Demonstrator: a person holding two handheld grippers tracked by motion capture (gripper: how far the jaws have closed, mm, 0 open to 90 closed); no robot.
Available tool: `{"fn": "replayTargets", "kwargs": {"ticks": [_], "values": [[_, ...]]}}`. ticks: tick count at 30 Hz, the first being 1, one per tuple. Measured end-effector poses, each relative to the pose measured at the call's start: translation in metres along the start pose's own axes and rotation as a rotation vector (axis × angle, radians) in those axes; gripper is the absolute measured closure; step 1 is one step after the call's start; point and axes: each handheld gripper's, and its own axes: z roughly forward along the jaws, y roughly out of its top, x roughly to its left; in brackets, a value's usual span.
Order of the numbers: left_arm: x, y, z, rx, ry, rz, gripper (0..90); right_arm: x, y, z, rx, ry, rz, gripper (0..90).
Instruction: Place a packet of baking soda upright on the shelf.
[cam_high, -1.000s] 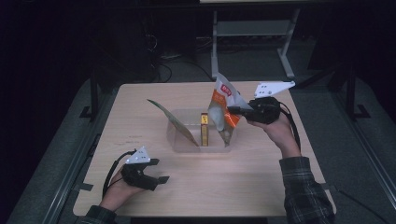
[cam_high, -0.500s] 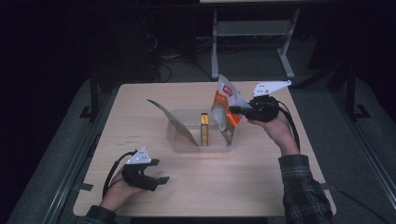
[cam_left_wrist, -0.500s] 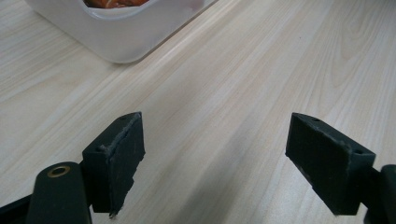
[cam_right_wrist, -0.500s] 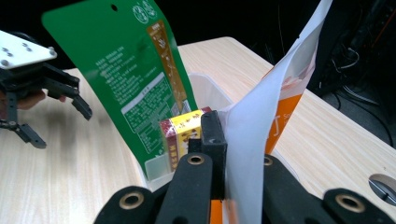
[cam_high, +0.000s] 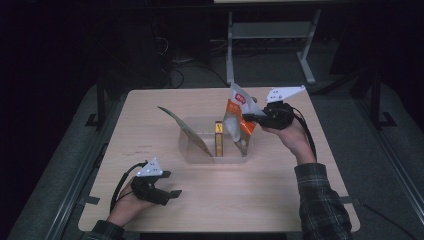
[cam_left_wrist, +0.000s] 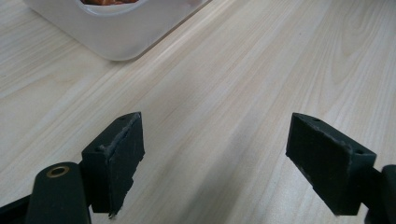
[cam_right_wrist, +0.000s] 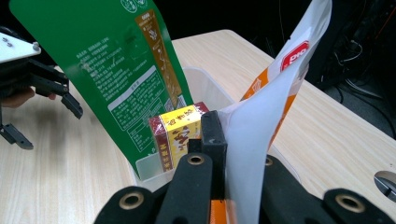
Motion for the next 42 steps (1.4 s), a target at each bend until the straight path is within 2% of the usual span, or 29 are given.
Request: {"fn": "replayTargets", "kwargs": {"ticks": [11,15,23,27,34,37,40,42], "values": [[-0.001,0.000,0.001,0.010,-0.004,0.000,18.4,0.000,-0.004,0.009,0.041,0.001,0.000,90.0],[-0.001,0.000,0.002,0.011,-0.005,0.004,18.4,0.001,-0.008,0.014,0.094,-0.014,-0.005,90.0],[-0.002,-0.001,0.004,0.023,-0.010,0.011,18.4,0.002,-0.010,0.017,0.125,-0.023,-0.012,90.0],[-0.003,-0.001,0.005,0.034,-0.013,0.023,18.4,0.002,-0.012,0.017,0.121,-0.020,-0.012,90.0],[-0.004,-0.001,0.007,0.044,-0.016,0.022,18.1,0.000,-0.018,0.016,0.118,-0.002,0.018,88.7],[-0.004,-0.001,0.007,0.042,-0.017,0.020,18.1,0.001,-0.019,0.016,0.118,0.000,0.020,78.9],[-0.004,-0.001,0.007,0.045,-0.017,0.026,18.1,0.003,-0.020,0.015,0.127,-0.041,0.024,66.5],[-0.004,-0.001,0.007,0.045,-0.017,0.026,18.0,0.003,-0.020,0.014,0.122,-0.049,0.027,61.6]]}}
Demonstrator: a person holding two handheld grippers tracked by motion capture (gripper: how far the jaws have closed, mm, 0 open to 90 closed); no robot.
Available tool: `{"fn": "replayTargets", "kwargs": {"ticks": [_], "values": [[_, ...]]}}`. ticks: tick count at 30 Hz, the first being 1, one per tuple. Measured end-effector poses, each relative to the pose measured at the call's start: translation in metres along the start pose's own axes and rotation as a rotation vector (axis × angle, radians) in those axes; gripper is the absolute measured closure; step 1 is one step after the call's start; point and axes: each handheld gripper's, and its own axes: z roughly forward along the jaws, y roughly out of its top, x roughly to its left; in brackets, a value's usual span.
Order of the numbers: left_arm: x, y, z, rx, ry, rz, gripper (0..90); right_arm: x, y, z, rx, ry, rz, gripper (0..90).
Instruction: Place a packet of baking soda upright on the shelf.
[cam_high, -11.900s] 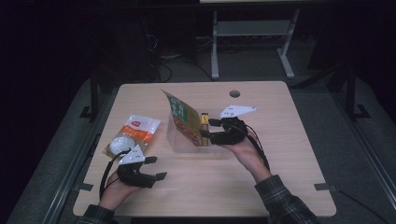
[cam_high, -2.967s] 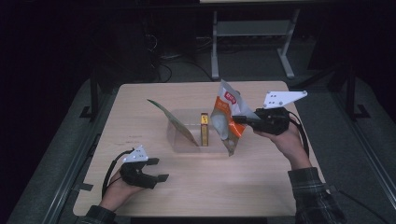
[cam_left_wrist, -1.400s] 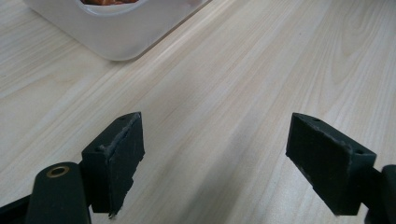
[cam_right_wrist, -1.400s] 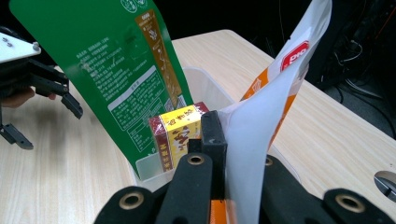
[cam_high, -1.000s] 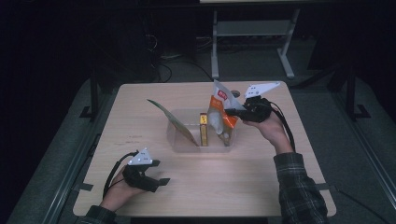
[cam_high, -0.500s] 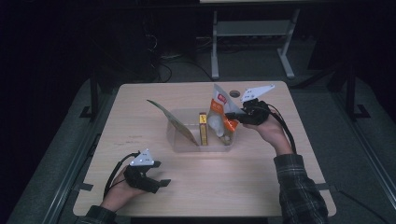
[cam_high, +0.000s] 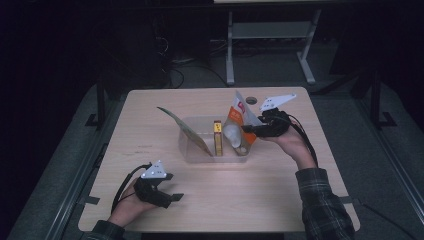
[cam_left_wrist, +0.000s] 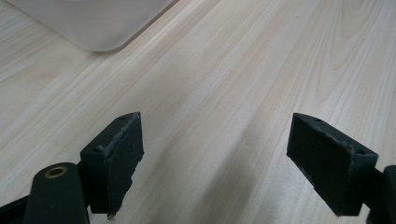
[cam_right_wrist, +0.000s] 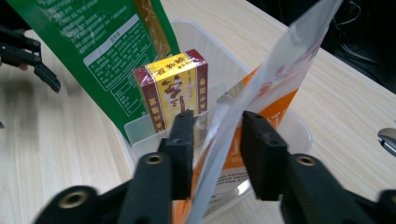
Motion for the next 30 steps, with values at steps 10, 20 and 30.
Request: {"fn": "replayTargets", "kwargs": {"ticks": [10,20,30], "values": [[0.000,0.000,0.000,-0.003,0.000,-0.004,17.9,-0.001,-0.004,0.001,-0.004,-0.051,0.057,34.5],[0.001,0.000,-0.001,-0.003,-0.001,-0.002,17.6,-0.003,-0.012,-0.012,-0.047,-0.078,0.101,24.2],[0.001,0.000,-0.002,-0.003,-0.004,0.007,17.6,0.006,-0.022,-0.021,-0.034,-0.101,0.101,24.3]]}}
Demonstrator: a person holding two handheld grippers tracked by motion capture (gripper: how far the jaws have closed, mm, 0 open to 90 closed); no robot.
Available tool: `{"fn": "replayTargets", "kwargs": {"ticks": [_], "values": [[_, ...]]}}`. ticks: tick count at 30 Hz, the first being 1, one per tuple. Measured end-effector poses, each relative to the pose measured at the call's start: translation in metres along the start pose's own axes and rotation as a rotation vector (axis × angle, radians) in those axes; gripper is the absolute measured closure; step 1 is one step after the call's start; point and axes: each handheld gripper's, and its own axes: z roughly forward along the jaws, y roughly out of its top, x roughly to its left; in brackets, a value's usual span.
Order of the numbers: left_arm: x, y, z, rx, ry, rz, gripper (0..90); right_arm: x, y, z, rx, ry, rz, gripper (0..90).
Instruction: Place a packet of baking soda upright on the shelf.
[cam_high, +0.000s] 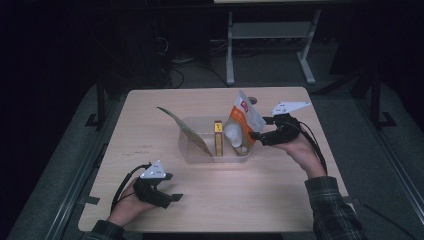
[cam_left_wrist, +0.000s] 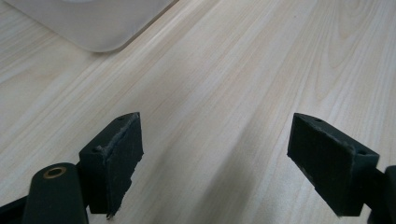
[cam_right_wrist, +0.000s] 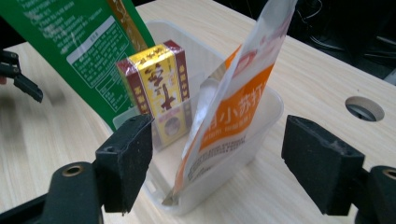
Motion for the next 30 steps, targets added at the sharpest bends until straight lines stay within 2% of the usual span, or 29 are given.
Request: {"fn": "replayTargets", "kwargs": {"ticks": [10,12,13,15,21,30], "values": [[0.000,0.000,-0.002,-0.009,0.001,0.011,17.6,0.009,-0.015,-0.011,0.006,-0.007,0.002,22.7],[0.000,0.000,-0.003,-0.010,-0.001,0.004,17.6,0.009,-0.019,-0.012,0.016,0.001,0.018,21.6],[0.000,0.000,-0.003,-0.012,0.000,0.008,17.6,0.009,-0.021,-0.013,0.006,-0.005,0.006,21.7],[0.000,0.000,-0.004,-0.012,-0.001,0.009,17.6,0.009,-0.025,-0.016,0.005,0.005,0.026,21.6],[0.001,-0.001,-0.005,-0.014,-0.005,0.019,17.6,0.013,-0.041,-0.020,0.010,0.008,0.038,20.9],[0.000,0.000,-0.003,-0.005,-0.011,0.029,17.6,0.026,-0.063,-0.020,0.033,0.016,0.018,19.2]]}}
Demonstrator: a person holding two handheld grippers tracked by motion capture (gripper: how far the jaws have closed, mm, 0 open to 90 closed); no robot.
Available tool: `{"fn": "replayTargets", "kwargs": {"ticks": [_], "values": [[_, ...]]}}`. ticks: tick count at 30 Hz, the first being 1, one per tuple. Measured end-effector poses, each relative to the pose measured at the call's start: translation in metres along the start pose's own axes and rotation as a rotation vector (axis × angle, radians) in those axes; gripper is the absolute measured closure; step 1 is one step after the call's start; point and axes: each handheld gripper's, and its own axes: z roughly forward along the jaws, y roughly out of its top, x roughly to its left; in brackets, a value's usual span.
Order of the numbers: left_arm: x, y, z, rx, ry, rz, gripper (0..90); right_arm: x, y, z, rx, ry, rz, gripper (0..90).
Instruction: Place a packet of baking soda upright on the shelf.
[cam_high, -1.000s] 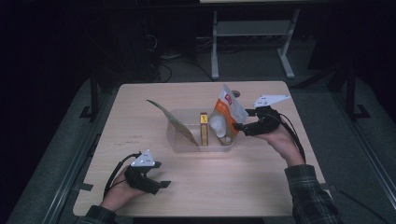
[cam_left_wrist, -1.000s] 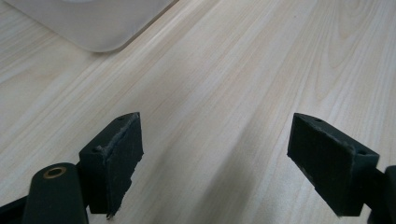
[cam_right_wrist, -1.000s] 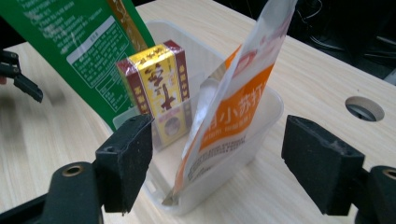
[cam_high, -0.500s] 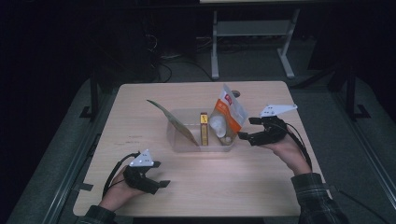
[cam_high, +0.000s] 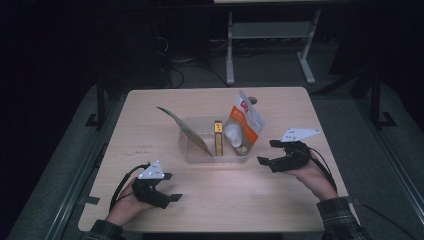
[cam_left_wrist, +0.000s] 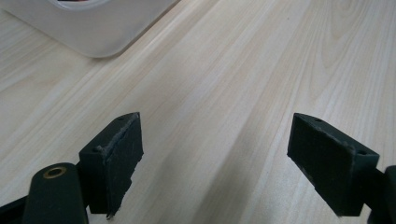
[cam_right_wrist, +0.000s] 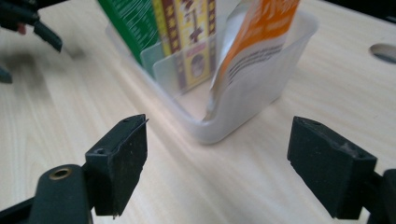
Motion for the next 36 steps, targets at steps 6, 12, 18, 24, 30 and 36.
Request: {"fn": "replayTargets", "kwargs": {"ticks": [6,12,18,24,30,36], "values": [[-0.001,0.000,0.002,0.000,-0.012,0.000,17.6,0.010,-0.011,0.002,0.027,0.002,-0.020,18.6],[-0.002,0.000,0.004,0.010,-0.022,0.007,17.6,0.021,-0.022,0.009,0.031,0.047,-0.033,16.4],[-0.005,0.000,0.008,0.028,-0.049,0.020,17.6,0.035,-0.029,0.020,0.073,0.100,-0.061,15.1],[-0.008,0.001,0.015,0.055,-0.074,0.029,17.6,0.052,-0.031,0.034,0.111,0.159,-0.109,15.1],[-0.016,0.002,0.023,0.074,-0.116,0.050,17.6,0.068,-0.031,0.044,0.144,0.181,-0.157,14.8],[-0.026,0.004,0.030,0.087,-0.162,0.090,17.2,0.079,-0.031,0.052,0.156,0.222,-0.180,14.7]]}}
